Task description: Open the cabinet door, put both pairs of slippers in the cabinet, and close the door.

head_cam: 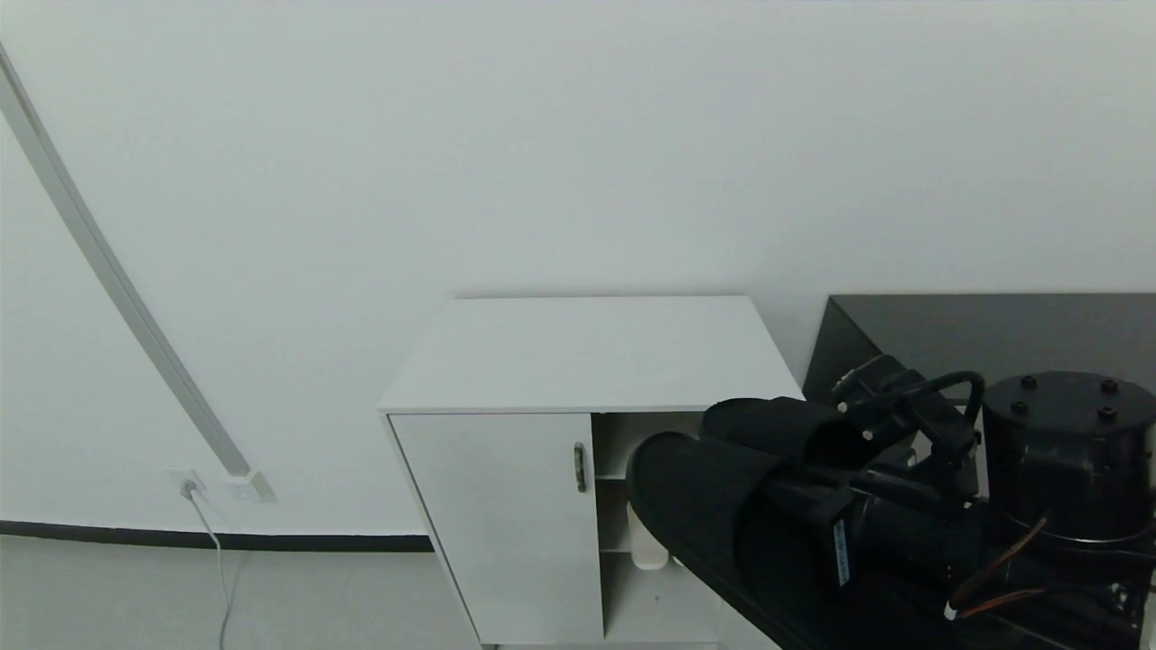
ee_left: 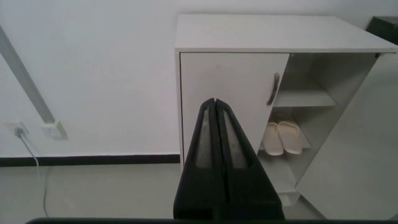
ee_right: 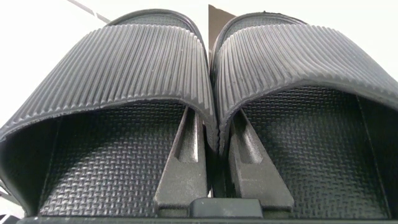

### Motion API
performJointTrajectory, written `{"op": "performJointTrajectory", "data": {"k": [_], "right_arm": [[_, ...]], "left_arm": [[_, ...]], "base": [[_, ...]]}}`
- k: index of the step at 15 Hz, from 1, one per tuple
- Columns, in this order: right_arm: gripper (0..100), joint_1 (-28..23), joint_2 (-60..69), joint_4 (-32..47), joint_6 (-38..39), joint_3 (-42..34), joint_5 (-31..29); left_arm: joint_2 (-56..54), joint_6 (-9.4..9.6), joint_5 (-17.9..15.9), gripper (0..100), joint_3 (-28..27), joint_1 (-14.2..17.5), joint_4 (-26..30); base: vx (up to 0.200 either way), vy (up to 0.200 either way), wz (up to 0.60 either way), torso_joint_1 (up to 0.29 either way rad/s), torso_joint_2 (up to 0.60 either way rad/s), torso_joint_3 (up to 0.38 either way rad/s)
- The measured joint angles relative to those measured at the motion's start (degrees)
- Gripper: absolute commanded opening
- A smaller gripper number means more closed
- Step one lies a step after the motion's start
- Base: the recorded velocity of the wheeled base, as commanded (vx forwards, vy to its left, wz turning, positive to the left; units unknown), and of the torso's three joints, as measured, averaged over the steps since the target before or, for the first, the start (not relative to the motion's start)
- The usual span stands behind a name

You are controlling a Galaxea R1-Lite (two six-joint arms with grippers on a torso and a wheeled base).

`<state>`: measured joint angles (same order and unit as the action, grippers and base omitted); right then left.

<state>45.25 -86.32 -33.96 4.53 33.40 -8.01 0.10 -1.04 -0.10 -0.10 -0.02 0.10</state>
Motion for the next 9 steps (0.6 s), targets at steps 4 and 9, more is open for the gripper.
{"op": "performJointTrajectory", "data": {"k": [4, 9], "right_arm": [[0, 0.11, -0.06, -0.02, 0.00, -0.09, 0.02], [0, 0.17, -0.09, 0.05, 0.02, -0.17, 0.11]], "left_arm": [[0.00, 0.00, 0.00, 0, 0.00, 0.00, 0.00], [0.00, 0.00, 0.00, 0, 0.00, 0.00, 0.00]], "base": [[0.000, 0.000, 0.00, -0.166, 0.37, 0.207], [0.000, 0.000, 0.00, -0.188, 0.43, 0.247]]}}
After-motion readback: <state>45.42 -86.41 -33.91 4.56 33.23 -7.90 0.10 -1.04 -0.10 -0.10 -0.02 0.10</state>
